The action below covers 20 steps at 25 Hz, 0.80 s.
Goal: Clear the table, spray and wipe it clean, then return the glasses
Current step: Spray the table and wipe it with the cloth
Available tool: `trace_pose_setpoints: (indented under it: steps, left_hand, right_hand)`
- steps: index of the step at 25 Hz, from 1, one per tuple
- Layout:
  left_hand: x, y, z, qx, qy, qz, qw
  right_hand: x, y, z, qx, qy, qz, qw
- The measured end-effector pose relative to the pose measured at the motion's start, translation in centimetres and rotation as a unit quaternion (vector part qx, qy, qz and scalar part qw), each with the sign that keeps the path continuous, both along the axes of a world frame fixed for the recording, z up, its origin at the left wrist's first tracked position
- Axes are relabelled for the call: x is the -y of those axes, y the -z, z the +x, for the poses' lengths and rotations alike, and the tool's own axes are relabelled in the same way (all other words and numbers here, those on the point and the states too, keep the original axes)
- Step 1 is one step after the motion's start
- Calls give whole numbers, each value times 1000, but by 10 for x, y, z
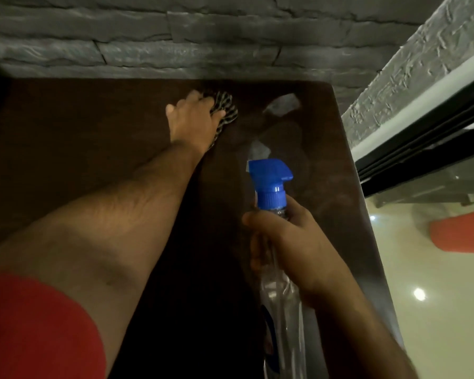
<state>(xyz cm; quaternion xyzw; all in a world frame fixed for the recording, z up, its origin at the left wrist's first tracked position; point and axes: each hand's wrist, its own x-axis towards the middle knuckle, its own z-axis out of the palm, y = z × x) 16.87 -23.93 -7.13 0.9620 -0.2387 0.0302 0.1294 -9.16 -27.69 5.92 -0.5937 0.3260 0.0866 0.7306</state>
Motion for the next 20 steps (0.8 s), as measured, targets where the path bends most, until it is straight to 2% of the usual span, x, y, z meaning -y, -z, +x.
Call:
trace_pose_setpoints:
  steps: [7,14,17,20]
  left_hand:
    - [34,5,56,-6,12,-15,1000]
    - [40,4,61,-45,9,-30,998]
    - [18,1,60,-40,14,-41,998]
    - [-32,7,70,-19,-34,-25,999]
  right_hand:
    - [21,-4,83,-15,27,-34,999]
    - [23,-18,106,-8,55,-85,995]
    - [29,-24,105,11,95,-139,986]
    - [45,-27,107,24,89,-158,983]
